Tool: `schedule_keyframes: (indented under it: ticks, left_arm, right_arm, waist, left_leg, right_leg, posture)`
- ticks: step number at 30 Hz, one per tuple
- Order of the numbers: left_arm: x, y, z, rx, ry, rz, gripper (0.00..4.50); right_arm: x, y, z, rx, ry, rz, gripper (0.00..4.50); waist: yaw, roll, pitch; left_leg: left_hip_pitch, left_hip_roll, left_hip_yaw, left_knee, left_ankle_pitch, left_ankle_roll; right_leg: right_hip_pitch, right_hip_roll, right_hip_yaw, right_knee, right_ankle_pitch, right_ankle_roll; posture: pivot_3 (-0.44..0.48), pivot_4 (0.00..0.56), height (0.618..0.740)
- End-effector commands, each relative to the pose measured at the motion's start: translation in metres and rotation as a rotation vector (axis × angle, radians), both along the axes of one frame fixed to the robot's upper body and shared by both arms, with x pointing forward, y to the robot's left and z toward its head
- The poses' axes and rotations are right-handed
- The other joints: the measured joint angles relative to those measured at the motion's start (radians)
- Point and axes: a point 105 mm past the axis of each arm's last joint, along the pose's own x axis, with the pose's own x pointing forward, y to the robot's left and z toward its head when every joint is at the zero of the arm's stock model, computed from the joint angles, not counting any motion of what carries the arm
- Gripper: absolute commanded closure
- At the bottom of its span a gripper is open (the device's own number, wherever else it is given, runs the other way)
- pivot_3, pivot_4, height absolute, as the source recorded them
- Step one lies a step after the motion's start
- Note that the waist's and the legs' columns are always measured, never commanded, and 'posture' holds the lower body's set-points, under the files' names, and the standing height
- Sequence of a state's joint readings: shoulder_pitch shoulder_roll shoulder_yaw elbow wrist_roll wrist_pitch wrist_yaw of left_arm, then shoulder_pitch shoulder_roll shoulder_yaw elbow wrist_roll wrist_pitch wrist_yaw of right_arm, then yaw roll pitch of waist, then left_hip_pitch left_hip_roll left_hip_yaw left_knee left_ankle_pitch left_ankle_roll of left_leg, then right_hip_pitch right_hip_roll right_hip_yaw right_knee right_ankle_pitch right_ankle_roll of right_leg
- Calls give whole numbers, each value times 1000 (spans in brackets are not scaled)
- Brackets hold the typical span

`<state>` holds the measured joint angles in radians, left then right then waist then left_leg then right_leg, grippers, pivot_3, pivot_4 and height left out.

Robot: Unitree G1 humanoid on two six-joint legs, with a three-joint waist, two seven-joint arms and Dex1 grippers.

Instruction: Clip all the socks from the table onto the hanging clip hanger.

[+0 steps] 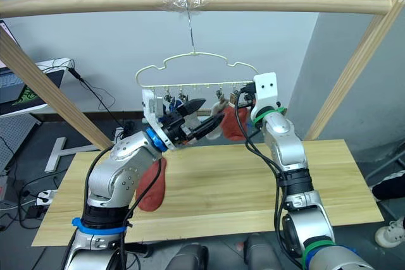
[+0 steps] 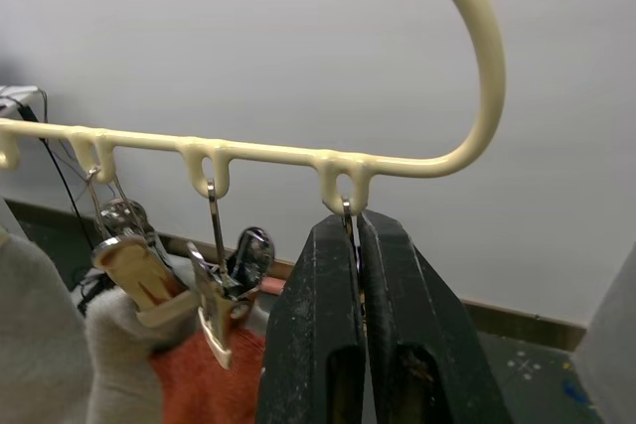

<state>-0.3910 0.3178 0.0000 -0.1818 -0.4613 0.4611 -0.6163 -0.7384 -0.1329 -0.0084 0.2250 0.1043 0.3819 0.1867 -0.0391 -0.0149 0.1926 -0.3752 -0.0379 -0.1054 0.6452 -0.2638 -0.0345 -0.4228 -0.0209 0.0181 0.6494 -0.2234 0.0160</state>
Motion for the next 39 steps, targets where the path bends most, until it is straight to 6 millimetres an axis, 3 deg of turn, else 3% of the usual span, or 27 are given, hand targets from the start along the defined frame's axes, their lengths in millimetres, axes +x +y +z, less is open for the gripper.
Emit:
schedule_keyframes:
  ticks: [1,4,9,16,23,29,32,39]
  left_arm:
    - [12,31,-36,132,48,170,0]
    - [20,65,-68,245,101,314,0]
    - [27,106,-98,365,149,475,0]
    - [28,131,-129,423,230,554,0]
    - [15,163,-170,433,398,665,0]
    - [7,168,-185,470,459,654,0]
    - [3,166,-194,447,511,649,610]
    - [5,159,-193,442,493,631,2714]
  right_arm:
    - [0,-10,18,-13,-40,8,4487]
    - [0,-13,19,-38,-30,20,4487]
    - [-3,-17,19,-48,-17,26,4487]
    - [-7,-16,18,-46,-2,27,4487]
    - [-9,-18,15,-43,14,16,4487]
    - [-9,-19,11,-36,30,12,4487]
    - [-9,-17,12,-39,30,16,4500]
    - [-8,-18,11,-39,33,14,4500]
  waist:
    - [1,0,0]
    - [7,0,0]
    - [9,0,0]
    - [9,0,0]
    - [7,0,0]
    - [8,0,0]
    - [8,0,0]
    - [7,0,0]
  left_leg:
    - [0,0,0,0,0,0]
    - [0,0,-1,0,0,0]
    - [0,0,-1,1,0,0]
    - [0,0,-2,0,0,0]
    - [0,0,-2,0,0,0]
    - [0,0,-3,0,0,0]
    - [0,0,-3,0,0,0]
    - [1,0,-3,0,0,0]
  right_leg:
    - [0,0,0,0,0,0]
    - [0,0,-1,0,0,0]
    - [1,0,-1,0,0,0]
    - [0,-2,-2,0,0,-1]
    - [0,-2,-2,0,0,0]
    - [0,-2,-2,0,0,0]
    - [0,-2,-2,0,0,0]
    - [1,-2,-2,1,0,0]
  posture:
    - [-3,160,740]
    - [-4,171,740]
    - [-4,171,740]
    - [-14,176,740]
    - [-24,179,740]
    - [-26,182,740]
    - [-21,186,740]
    - [-25,187,740]
